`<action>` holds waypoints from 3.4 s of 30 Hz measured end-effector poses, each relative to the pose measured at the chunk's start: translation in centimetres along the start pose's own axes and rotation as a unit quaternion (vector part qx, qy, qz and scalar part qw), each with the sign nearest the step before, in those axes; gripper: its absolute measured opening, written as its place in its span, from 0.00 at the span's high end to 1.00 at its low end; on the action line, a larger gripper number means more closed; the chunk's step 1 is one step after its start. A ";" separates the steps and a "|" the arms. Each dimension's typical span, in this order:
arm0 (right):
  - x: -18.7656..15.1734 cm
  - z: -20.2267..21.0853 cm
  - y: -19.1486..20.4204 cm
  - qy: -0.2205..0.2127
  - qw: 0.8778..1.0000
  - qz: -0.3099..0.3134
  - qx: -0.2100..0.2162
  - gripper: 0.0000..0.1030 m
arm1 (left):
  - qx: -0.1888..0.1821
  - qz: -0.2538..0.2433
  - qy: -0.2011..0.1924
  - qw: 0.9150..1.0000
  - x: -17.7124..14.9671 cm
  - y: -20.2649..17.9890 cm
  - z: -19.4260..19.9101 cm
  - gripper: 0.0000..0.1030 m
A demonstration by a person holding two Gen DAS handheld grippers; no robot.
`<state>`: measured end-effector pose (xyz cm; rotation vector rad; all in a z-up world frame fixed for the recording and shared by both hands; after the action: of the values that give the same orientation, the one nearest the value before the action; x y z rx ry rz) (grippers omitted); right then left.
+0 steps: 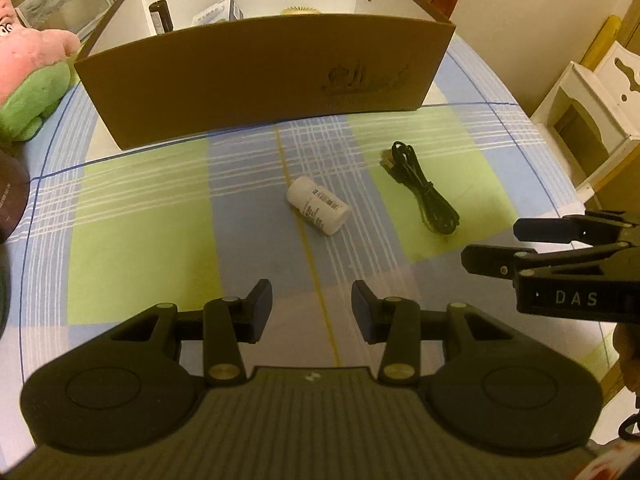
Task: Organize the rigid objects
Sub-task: 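Move the left gripper to the white pill bottle while the right gripper approaches the black cable, then grasp the white pill bottle with the left gripper while the right gripper grasps the black cable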
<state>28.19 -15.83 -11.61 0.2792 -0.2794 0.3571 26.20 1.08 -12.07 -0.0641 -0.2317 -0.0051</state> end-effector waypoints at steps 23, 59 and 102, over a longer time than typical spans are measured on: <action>3.6 -3.6 -0.7 -0.004 0.999 0.037 -0.020 0.42 | 0.005 -0.032 0.001 0.999 4.2 -0.4 -4.5 0.60; 6.6 -6.9 0.4 -0.003 0.994 0.097 -0.045 0.58 | 0.005 -0.046 -0.007 0.999 8.8 1.1 -5.6 0.68; 3.3 -6.8 3.0 -0.008 0.989 0.143 -0.044 0.79 | 0.017 -0.044 -0.001 0.999 4.0 0.9 -4.7 0.77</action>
<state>31.49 -10.00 -16.17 0.1547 -0.3518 0.6242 31.23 1.65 -15.79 -0.0198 -0.2361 -0.0893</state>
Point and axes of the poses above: each gripper's, at about its wrist camera, not at the fingertips, and z roughly against the way its jaws point, y to its left, x to its top, the point moved 1 cm from there along -z, roughly the way its jaws point, and after that the axes turned 13 degrees about y, right-handed, at the moved point
